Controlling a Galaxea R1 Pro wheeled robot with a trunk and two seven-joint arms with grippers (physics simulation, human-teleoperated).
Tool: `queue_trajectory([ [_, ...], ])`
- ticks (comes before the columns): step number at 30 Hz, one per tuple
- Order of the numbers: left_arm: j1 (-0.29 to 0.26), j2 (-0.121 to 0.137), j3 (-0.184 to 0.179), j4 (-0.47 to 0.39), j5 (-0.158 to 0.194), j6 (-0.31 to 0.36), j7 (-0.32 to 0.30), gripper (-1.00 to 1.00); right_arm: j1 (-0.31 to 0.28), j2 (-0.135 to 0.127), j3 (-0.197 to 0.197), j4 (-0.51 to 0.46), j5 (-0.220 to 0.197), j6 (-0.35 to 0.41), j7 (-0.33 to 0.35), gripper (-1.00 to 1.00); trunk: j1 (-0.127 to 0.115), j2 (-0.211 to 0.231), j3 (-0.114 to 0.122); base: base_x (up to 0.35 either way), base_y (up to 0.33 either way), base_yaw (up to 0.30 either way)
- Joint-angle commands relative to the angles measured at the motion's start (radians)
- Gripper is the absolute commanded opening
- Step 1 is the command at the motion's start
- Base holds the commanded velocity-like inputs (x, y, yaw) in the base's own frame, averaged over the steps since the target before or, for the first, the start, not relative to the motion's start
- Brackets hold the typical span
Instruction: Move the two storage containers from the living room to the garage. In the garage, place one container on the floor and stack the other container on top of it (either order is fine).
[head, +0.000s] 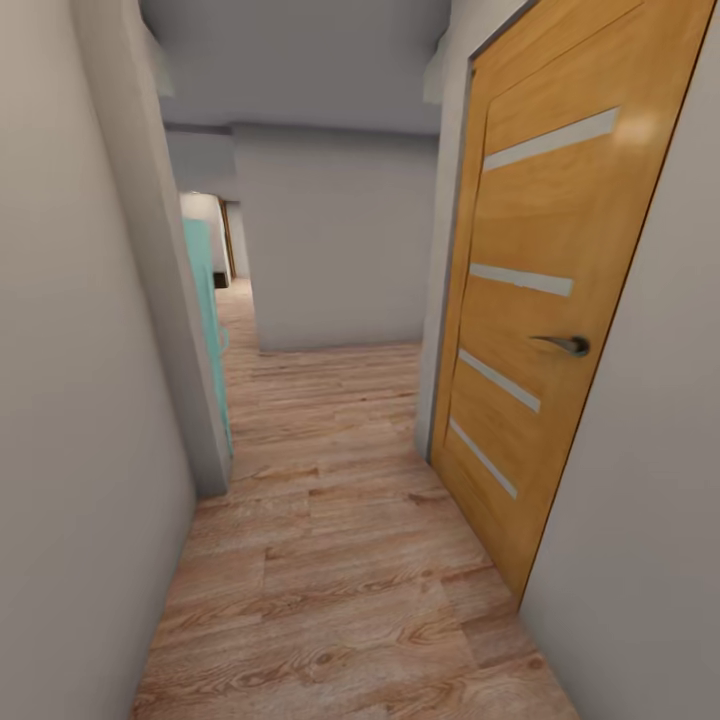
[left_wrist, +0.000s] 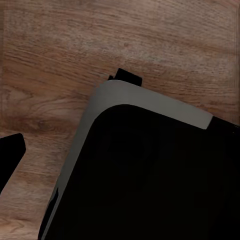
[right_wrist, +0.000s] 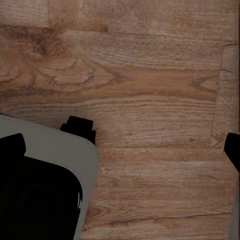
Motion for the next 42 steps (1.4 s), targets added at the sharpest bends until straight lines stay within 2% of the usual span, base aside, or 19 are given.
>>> queue_trajectory([
  [1,0.0,-0.001,0.006,-0.001,0.0,0.003,0.0,1.0,-0.001,0.001,0.008,0.003,-0.01,-0.006,0.003,1.0,0.001,0.0,-0.001,0.326,0.0,0.001],
  [23,0.0,-0.001,0.006,0.001,0.0,0.003,-0.001,1.0,-0.001,0.002,0.01,0.003,-0.01,-0.003,0.003,1.0,0.001,0.0,-0.001,0.326,0.0,0.006],
  [42,0.0,-0.001,0.005,0.001,-0.001,0.003,-0.001,1.0,-0.001,0.002,0.01,0.003,-0.01,-0.006,0.003,1.0,0.001,0.0,-0.007,0.326,0.0,0.193],
])
